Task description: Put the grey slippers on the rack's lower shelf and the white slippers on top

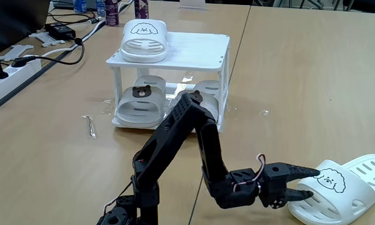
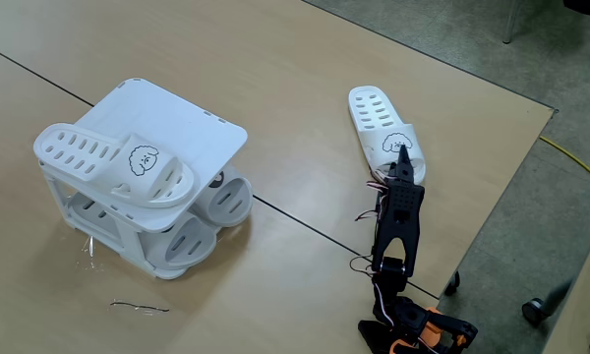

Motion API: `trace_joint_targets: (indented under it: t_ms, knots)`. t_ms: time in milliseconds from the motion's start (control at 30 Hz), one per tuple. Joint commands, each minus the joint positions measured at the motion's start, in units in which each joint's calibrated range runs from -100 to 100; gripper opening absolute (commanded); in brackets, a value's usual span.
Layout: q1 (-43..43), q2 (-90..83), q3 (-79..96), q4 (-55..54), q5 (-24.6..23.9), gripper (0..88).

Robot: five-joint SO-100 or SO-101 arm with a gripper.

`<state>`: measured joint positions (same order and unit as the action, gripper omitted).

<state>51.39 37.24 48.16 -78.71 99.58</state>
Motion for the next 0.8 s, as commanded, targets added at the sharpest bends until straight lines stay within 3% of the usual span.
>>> trace_joint_targets:
  t_ms: [0, 100, 300, 367, 433, 467, 600, 767]
  knots:
    - [-0.1, 5.4, -12.6, -0.2, 0.4, 32.7]
    - [-0.3, 11.5, -24.2, 1.6, 0.4, 33.1]
    - [-0.3, 18.2, -48.1, 15.9, 0.4, 32.4]
    - [-0.3, 18.3, -52.4, 21.6, 0.4, 23.2]
    - [-0.3, 17.7, -53.5, 25.2, 0.4, 3.9]
    - [-0.3, 17.2, -53.5, 26.0, 0.4, 0.2]
    - [-0.9, 10.2, -53.4, 27.8, 0.4, 0.7]
    - [-0.9, -9.7, -53.4, 48.3, 0.4, 0.7]
